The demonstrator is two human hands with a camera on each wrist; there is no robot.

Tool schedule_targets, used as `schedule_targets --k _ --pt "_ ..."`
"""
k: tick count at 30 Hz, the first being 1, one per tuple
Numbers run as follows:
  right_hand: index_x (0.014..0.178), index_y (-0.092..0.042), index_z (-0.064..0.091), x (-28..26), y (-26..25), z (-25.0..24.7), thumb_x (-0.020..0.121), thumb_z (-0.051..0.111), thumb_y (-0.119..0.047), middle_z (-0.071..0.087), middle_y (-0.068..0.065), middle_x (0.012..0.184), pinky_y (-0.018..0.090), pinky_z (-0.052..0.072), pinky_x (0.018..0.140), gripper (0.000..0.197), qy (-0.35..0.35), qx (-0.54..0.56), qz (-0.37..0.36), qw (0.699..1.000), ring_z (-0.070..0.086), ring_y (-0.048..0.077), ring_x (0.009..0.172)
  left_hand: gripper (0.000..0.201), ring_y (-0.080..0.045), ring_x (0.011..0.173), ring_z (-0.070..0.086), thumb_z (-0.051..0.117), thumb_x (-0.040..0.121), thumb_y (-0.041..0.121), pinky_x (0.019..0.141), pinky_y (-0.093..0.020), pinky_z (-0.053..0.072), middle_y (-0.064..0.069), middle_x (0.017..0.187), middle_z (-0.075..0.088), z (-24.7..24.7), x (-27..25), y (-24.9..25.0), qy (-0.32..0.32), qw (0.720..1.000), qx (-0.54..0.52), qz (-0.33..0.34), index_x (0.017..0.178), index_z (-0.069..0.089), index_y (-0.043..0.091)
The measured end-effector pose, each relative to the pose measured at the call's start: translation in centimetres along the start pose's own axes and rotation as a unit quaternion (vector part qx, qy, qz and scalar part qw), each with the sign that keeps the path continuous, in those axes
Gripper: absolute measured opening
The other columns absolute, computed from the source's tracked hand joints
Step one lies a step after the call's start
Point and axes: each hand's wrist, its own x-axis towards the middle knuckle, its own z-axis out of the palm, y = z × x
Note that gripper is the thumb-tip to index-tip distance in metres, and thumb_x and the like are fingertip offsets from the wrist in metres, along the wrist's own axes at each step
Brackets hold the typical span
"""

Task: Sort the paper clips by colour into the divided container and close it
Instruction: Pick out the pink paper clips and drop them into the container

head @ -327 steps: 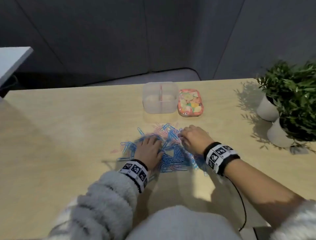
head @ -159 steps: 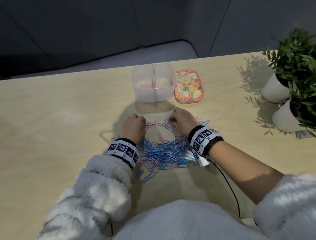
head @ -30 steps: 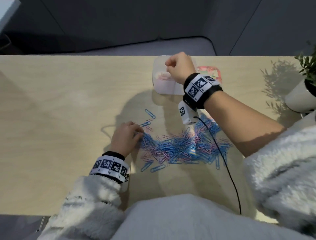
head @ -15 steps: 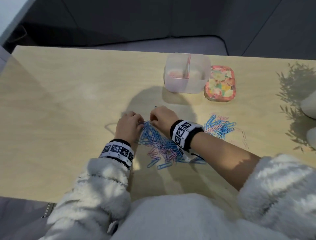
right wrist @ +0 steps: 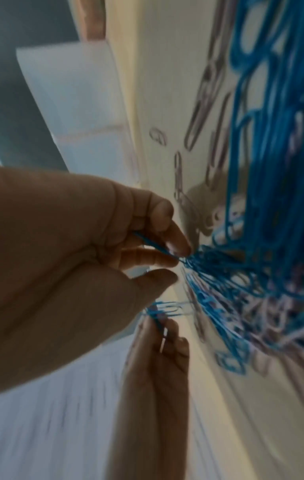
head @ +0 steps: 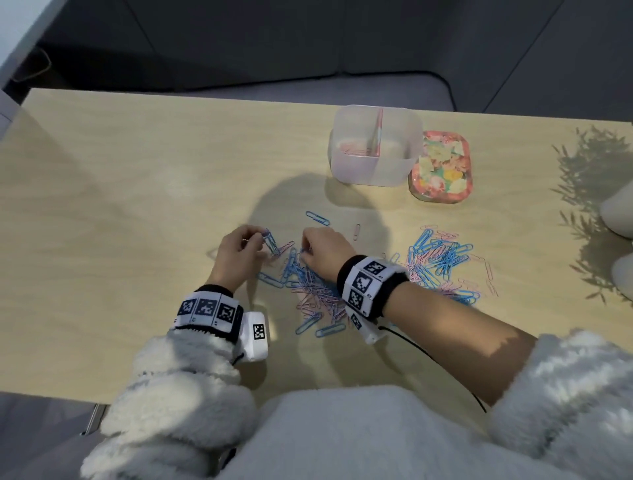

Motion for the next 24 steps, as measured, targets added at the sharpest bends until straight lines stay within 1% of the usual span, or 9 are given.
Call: schedule_targets --k 4,8,10,14,16,17,20,22,24 --pt "0.105 0.003 0.056 0.1 -0.2 0.8 0.09 0.049 -0.003 0.06 0.02 0.108 0.035 0.046 0.077 0.017 0.017 -0.034 0.039 0.999 0.058 0.035 0.098 0.024 -0.007 0.074 0.057 0.04 0.096 0.003 0.058 -0.013 0.049 0.003 0.081 0.06 -1.6 0.0 -0.5 0.027 0.994 -0.104 -0.033 0.084 0.058 0.015" --pt "0.097 0.006 0.064 0.3 0.8 0.0 0.087 0.053 -0.005 0.067 0.02 0.105 0.036 0.051 0.081 0.019 0.004 0.057 0.079 0.995 0.062 0.033 0.095 0.03 0.004 0.04 0.05 0.043 0.095 0.005 0.043 -0.009 0.038 0.013 0.045 0.06 -2.7 0.2 -1.3 0.072 0.989 -0.112 -0.062 0.07 0.053 0.018" --pt "0.091 0.008 0.066 0.1 1.9 -1.2 0.087 0.053 -0.008 0.069 0.018 0.101 0.034 0.048 0.08 0.021 0.014 0.107 0.082 0.991 0.063 0.031 0.094 0.029 0.002 0.038 0.048 0.048 0.093 0.007 0.042 -0.013 0.04 0.013 0.041 0.056 -3.2 0.0 -1.9 0.092 0.99 -0.077 -0.067 0.067 0.053 0.017" --pt "0.083 0.005 0.069 -0.3 5.4 -4.5 0.083 0.057 -0.007 0.065 0.013 0.083 0.027 0.043 0.064 0.016 0.047 0.145 0.116 0.981 0.057 0.019 0.071 0.017 -0.027 0.079 0.059 0.048 0.087 0.024 0.072 -0.035 0.051 -0.006 0.083 0.064 -3.9 -0.6 -3.2 0.108 0.982 0.152 -0.031 0.082 0.063 0.018" --pt "0.076 -0.003 0.067 -0.4 7.4 -5.6 0.081 0.058 -0.005 0.064 0.013 0.081 0.026 0.043 0.061 0.011 0.065 0.121 0.144 0.98 0.058 0.022 0.078 0.021 -0.033 0.106 0.049 0.049 0.086 0.024 0.093 -0.041 0.041 -0.011 0.107 0.06 -3.2 -1.0 -2.9 0.129 0.95 0.285 -0.004 0.098 0.065 0.017" --pt "0.075 -0.006 0.066 -0.5 8.1 -5.8 0.081 0.058 -0.006 0.066 0.014 0.084 0.027 0.043 0.065 0.009 0.074 0.092 0.156 0.981 0.06 0.027 0.083 0.022 -0.031 0.112 0.043 0.05 0.086 0.023 0.096 -0.041 0.034 -0.009 0.113 0.058 -2.5 -1.3 -2.2 0.146 0.934 0.326 0.013 0.102 0.064 0.017" --pt "0.093 -0.004 0.066 -0.9 8.3 -5.4 0.081 0.058 -0.013 0.066 0.017 0.102 0.034 0.044 0.08 0.016 0.116 -0.063 0.164 0.978 0.057 0.036 0.1 0.016 -0.028 0.106 0.046 0.053 0.086 0.025 0.09 -0.038 0.033 -0.005 0.106 0.061 -0.3 -2.0 -0.4 0.111 0.913 0.388 0.063 0.096 0.065 0.022" --pt "0.105 -0.007 0.065 -1.1 7.0 -4.7 0.084 0.054 -0.013 0.063 0.014 0.109 0.04 0.041 0.087 0.025 0.158 -0.146 0.121 0.969 0.05 0.037 0.106 0.019 -0.029 0.101 0.05 0.052 0.087 0.033 0.089 -0.04 0.036 -0.006 0.098 0.066 1.3 -2.3 0.0 0.046 0.907 0.413 0.071 0.091 0.068 0.022" --pt "0.104 -0.011 0.067 -1.1 5.1 -3.9 0.086 0.051 -0.013 0.065 0.011 0.109 0.042 0.04 0.09 0.024 0.165 -0.148 0.065 0.973 0.05 0.035 0.107 0.025 -0.03 0.101 0.05 0.052 0.086 0.041 0.089 -0.04 0.035 -0.006 0.098 0.065 2.7 -2.3 0.3 0.02 0.91 0.41 0.054 0.09 0.068 0.022"
